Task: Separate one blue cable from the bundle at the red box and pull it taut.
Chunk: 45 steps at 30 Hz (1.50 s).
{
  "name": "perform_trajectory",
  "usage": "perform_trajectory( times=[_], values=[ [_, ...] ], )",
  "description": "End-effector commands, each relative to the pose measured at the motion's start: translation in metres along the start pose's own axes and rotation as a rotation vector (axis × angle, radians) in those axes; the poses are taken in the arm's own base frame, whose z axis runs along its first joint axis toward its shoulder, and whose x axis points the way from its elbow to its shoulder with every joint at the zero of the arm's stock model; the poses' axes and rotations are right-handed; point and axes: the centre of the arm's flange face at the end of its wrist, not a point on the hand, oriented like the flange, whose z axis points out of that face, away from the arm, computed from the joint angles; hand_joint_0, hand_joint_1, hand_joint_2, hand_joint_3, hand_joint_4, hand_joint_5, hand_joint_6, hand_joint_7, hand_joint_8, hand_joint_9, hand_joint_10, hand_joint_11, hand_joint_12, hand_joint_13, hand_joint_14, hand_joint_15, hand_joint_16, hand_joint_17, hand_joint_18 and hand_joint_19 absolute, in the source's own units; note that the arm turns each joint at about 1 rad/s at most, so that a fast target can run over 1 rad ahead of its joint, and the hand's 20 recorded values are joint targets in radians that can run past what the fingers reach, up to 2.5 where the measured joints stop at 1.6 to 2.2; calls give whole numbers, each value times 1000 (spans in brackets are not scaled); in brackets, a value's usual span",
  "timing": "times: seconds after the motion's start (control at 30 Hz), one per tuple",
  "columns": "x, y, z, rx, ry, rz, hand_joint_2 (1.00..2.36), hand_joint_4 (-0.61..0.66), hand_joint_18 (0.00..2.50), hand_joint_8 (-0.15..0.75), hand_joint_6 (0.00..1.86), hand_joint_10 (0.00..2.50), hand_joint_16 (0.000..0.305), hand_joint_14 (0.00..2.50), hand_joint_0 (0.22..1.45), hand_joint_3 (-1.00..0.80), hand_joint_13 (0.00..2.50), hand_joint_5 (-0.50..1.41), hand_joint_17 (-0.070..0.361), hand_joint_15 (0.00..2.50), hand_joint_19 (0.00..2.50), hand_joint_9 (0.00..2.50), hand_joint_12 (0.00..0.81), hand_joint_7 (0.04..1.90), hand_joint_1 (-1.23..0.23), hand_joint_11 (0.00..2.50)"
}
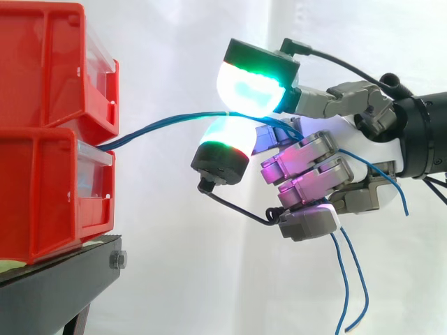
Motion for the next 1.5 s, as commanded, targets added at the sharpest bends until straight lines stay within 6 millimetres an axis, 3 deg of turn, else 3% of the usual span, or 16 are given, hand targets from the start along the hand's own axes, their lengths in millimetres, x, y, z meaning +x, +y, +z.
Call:
perform_trajectory(
  times=[0.0, 0.5, 0.77, 0.93, 1.27, 1.4, 1.47],
  values=[
    [1, -1, 0, 0, 2, -1, 1001, 126, 1210, 323, 930, 2278, 43, 1774, 605, -487, 1231, -206, 96, 1599, 1158, 1200, 378, 1119, -547, 1760],
    [0, -2, 2, -26, -4, 6, 1000, 137, 1188, 334, 927, 2402, 46, 1846, 553, -500, 1210, -210, 104, 1519, 1124, 1162, 380, 1107, -565, 1699],
    [-3, -2, 4, -35, -9, 5, 1000, 142, 1167, 342, 913, 2256, 51, 1635, 518, -500, 1245, -210, 114, 1495, 1067, 1168, 385, 1051, -488, 1652],
    [-5, -2, 5, -45, -14, 1, 1001, 113, 1122, 322, 903, 2077, 45, 1522, 599, -490, 1255, -205, 102, 1520, 1095, 1211, 361, 1092, -444, 1681],
    [-7, -2, 5, -46, -22, -2, 1018, 87, 1120, 331, 910, 1968, 47, 1386, 609, -214, 1291, -199, 105, 1580, 1083, 1242, 371, 1115, -622, 1740],
    [-7, -1, 6, -58, -23, -10, 1017, 96, 1099, 317, 912, 1894, 46, 1292, 617, -236, 1282, -205, 105, 1641, 1070, 1218, 359, 1112, -677, 1785],
    [-8, -1, 6, -59, -25, -17, 1015, 103, 1065, 306, 914, 1792, 47, 1083, 628, -282, 1282, -210, 106, 1690, 1064, 1198, 363, 1097, -731, 1782]
  ],
)
